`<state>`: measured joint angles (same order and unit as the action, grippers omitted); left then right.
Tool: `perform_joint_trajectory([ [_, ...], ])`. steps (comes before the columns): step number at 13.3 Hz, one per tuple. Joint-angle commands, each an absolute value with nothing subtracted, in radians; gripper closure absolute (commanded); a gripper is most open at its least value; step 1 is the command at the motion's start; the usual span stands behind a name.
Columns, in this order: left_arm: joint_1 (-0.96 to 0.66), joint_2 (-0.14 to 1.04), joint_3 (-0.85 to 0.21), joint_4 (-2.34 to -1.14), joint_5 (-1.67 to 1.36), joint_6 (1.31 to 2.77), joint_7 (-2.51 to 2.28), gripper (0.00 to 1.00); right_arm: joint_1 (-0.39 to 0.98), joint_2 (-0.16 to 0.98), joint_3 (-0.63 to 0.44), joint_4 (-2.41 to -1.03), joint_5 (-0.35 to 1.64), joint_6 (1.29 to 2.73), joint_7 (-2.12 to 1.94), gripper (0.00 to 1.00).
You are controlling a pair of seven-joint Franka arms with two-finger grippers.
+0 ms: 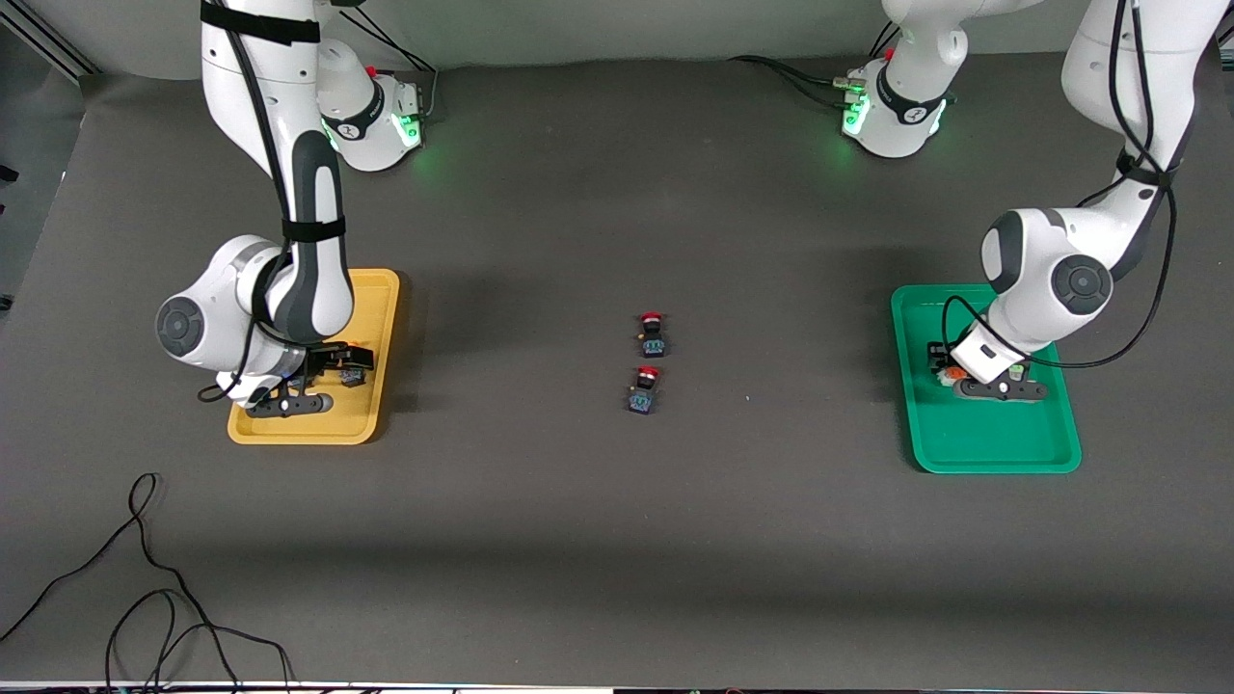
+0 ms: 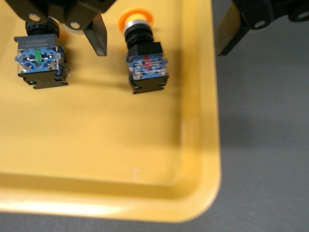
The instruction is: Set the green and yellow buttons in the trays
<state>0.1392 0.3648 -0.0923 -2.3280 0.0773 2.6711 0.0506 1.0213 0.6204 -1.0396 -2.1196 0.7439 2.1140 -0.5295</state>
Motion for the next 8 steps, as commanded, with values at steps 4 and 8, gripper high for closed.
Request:
perform_joint_trajectory([
  [4, 0.147, 0.328, -0.101, -2.330, 0.089, 2.668, 0.071, 0.00, 1.042, 0.600, -1.198, -1.800, 0.551, 1.696, -0.473, 0.00],
  [8, 0.123, 0.152, -0.112, -2.258, 0.089, 2.376, 0.067, 0.00, 1.045, 0.583, -1.267, -1.639, 0.513, 1.501, -0.466, 0.00],
])
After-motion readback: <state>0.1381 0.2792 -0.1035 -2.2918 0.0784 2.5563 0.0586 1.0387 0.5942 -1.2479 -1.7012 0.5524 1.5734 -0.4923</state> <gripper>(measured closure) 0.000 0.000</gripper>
